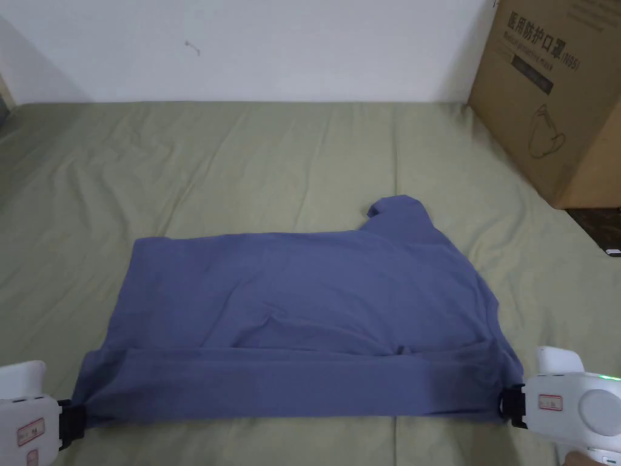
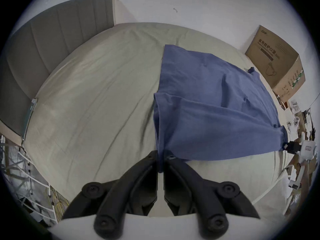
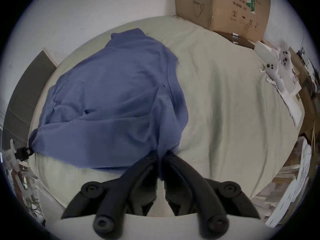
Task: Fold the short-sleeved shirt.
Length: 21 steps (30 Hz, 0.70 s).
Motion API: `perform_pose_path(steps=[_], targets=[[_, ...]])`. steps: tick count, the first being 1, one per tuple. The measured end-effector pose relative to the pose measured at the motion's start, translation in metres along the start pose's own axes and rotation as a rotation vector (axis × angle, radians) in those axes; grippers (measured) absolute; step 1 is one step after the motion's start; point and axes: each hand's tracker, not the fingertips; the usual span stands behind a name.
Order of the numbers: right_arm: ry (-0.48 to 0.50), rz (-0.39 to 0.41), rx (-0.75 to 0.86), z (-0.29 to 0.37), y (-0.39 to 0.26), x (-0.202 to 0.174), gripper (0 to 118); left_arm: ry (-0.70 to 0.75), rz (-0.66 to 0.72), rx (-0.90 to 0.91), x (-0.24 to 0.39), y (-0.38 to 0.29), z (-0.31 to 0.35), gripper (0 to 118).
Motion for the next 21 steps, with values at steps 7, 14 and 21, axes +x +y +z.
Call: perform_pose_path(steps=[7,14,21], targets=[[0.039,0.023,0.044,0.049,0.005,0.013,6,-0.004,-0.064,0.029,0.004,0.001,0.031,4],[0.039,0.019,-0.017,0.065,-0.036,0.027,6,0.044,-0.097,-0.036,-0.003,-0.039,0.046,4],[0.033,-0.01,-0.09,0.042,-0.077,0.029,38,0.068,-0.068,-0.08,-0.005,-0.07,0.034,26]])
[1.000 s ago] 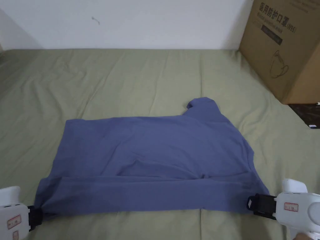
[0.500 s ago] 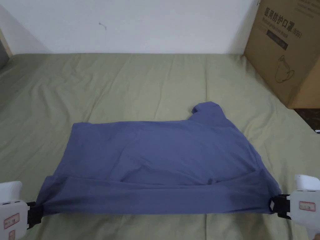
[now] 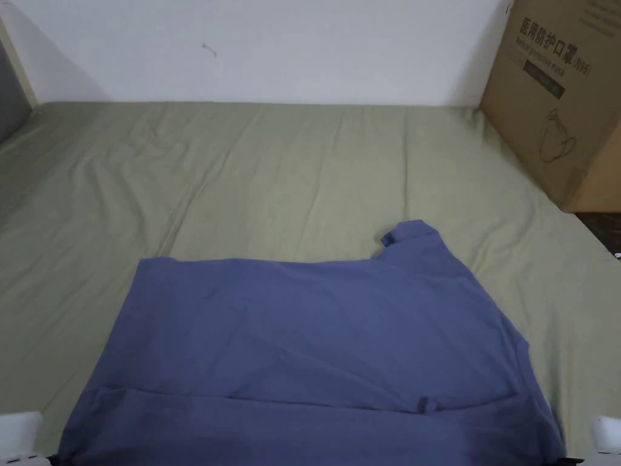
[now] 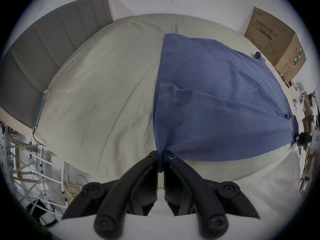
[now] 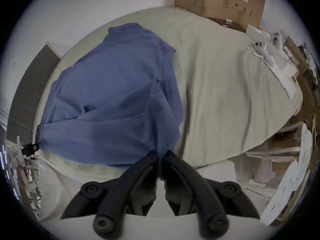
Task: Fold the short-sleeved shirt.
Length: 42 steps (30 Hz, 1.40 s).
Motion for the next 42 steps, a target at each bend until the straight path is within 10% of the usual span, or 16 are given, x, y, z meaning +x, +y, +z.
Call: perform_pose_path(steps=[6,10,12,15,18,27,29,30,42], targets=[[-0.076,0.082,0.066,0.017,0.021,-0.006,77,0.029,0.005,0.022,-0.006,0.019,0.009,96],[-0.042,0.086,0.113,0.028,0.05,-0.014,77,-0.041,0.085,0.127,-0.001,0.045,0.022,104],[-0.007,0.089,0.143,0.029,0.065,-0.021,69,-0.089,0.089,0.159,0.007,0.058,0.024,88],[0.001,0.094,0.175,0.024,0.08,-0.036,0,-0.105,0.037,0.171,0.029,0.071,0.023,0],[0.134,-0.002,0.114,0.006,0.089,-0.037,0,-0.141,-0.015,0.129,0.043,0.081,0.006,0],[0.052,0.071,0.18,-0.021,0.167,-0.053,0,-0.125,-0.024,0.134,0.058,0.119,-0.02,0],[0.006,0.11,0.207,-0.031,0.201,-0.059,37,-0.121,-0.024,0.136,0.062,0.127,-0.023,0],[0.023,0.107,0.192,-0.04,0.221,-0.06,85,-0.119,-0.022,0.136,0.063,0.131,-0.026,0],[-0.089,0.147,-0.016,-0.171,0.351,-0.054,91,-0.074,0.012,0.065,0.054,0.164,-0.072,0]])
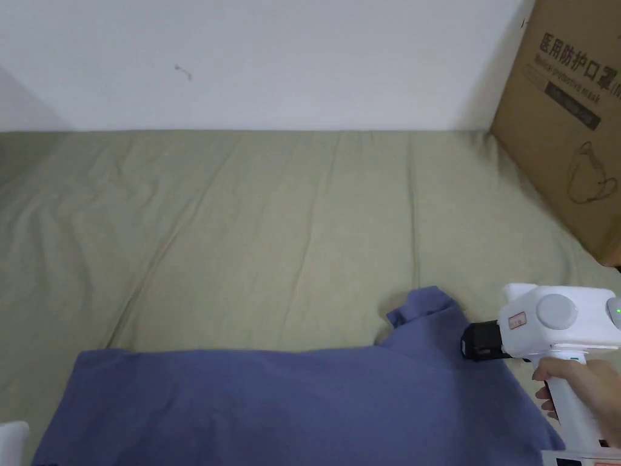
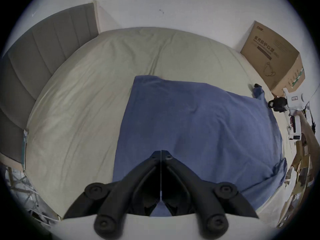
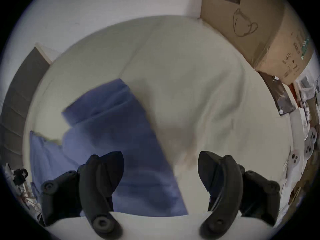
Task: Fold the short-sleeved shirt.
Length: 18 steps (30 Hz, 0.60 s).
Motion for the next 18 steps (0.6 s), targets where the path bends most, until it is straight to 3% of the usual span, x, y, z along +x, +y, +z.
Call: perform_pose_path(steps=[3,4,5,8,18], targets=[[0.022,-0.014,-0.011,-0.012,-0.005,0.0,90,-0.011,0.01,-0.003,0.001,0.002,-0.002,0],[0.023,-0.022,0.008,-0.007,-0.008,-0.001,85,-0.012,0.009,-0.004,0.002,0.003,-0.002,0],[0.023,-0.018,0.016,-0.003,-0.008,-0.002,73,-0.012,0.008,-0.004,0.002,0.003,-0.003,0],[0.023,0.024,0.041,0.017,-0.009,-0.008,3,-0.006,-0.003,-0.009,0.003,0.004,-0.006,0],[0.063,-0.018,0.057,0.031,-0.012,-0.022,1,-0.008,0.019,0.017,-0.011,0.04,-0.017,0]])
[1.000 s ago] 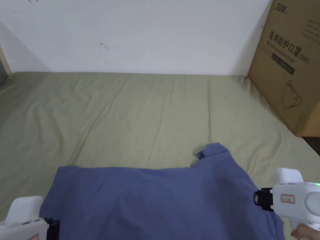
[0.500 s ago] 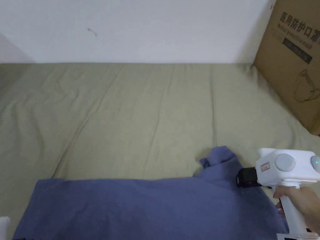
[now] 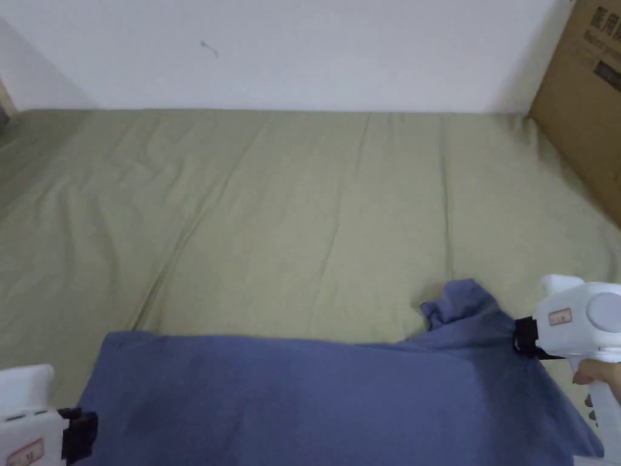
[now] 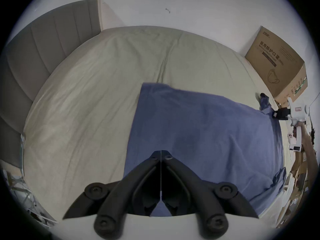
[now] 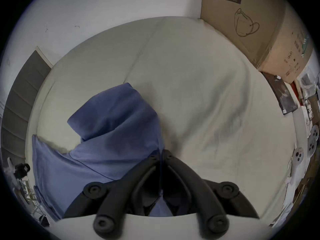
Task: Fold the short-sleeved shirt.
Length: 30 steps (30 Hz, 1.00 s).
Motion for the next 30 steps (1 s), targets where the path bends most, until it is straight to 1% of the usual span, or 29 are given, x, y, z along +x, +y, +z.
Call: perform_pose_path(steps=[4,8,9,10,11,12,13,14,17,18,19,20,21,22,23,24,25,28,30], targets=[[0.003,0.004,-0.001,-0.002,0.0,0.002,1,-0.003,-0.014,0.038,-0.003,0.051,-0.024,0],[0.003,0.01,-0.004,-0.003,0.002,0.003,1,0.018,-0.039,0.032,-0.003,0.1,-0.063,0],[0.002,0.013,-0.005,-0.003,0.002,0.002,0,0.021,-0.046,0.027,-0.004,0.11,-0.074,3],[0.001,0.013,-0.005,-0.004,0.002,0.003,0,0.01,-0.038,-0.001,-0.005,0.117,-0.084,17],[0.004,0.013,-0.005,-0.004,0.002,0.003,1,0.009,-0.022,-0.035,-0.005,0.122,-0.093,45],[0.003,0.011,-0.006,-0.004,0.002,0.003,1,0.007,-0.014,-0.079,-0.005,0.124,-0.103,80],[0.004,0.009,-0.005,-0.005,0.002,0.003,1,0.001,0.001,-0.104,-0.005,0.123,-0.111,94],[0.005,0.009,-0.005,-0.005,0.002,0.004,1,0.009,0.0,-0.103,-0.005,0.123,-0.116,99],[0.006,0.014,-0.008,-0.005,0.002,0.004,1,0.038,-0.005,-0.146,-0.006,0.111,-0.127,95],[0.006,0.016,-0.008,-0.005,0.002,0.004,1,0.03,-0.003,-0.139,-0.006,0.108,-0.125,89],[0.006,0.019,-0.008,-0.005,0.002,0.004,1,0.043,-0.009,-0.116,-0.004,0.107,-0.121,80],[0.005,0.023,-0.007,-0.004,0.002,0.003,1,0.053,-0.015,-0.112,-0.002,0.108,-0.116,67],[0.006,0.024,-0.005,-0.002,0.002,0.003,1,0.053,-0.02,-0.11,-0.004,0.108,-0.113,39],[0.009,0.023,-0.004,-0.001,0.003,0.002,1,0.041,-0.03,-0.096,-0.004,0.109,-0.107,7],[0.013,0.018,0.002,0.002,0.002,0.002,0,0.034,-0.03,-0.089,-0.004,0.11,-0.103,1],[0.029,0.013,0.003,0.006,0.002,0.002,0,0.002,-0.013,-0.092,-0.005,0.112,-0.099,1],[0.041,0.015,0.009,0.011,0.001,0.002,0,0.006,0.005,-0.086,-0.006,0.112,-0.094,1],[0.025,0.039,0.029,0.028,-0.003,0.0,0,0.001,-0.019,-0.055,-0.002,0.109,-0.071,1],[0.039,0.034,0.042,0.044,-0.007,0.002,0,-0.006,-0.031,-0.031,-0.002,0.104,-0.051,1]])
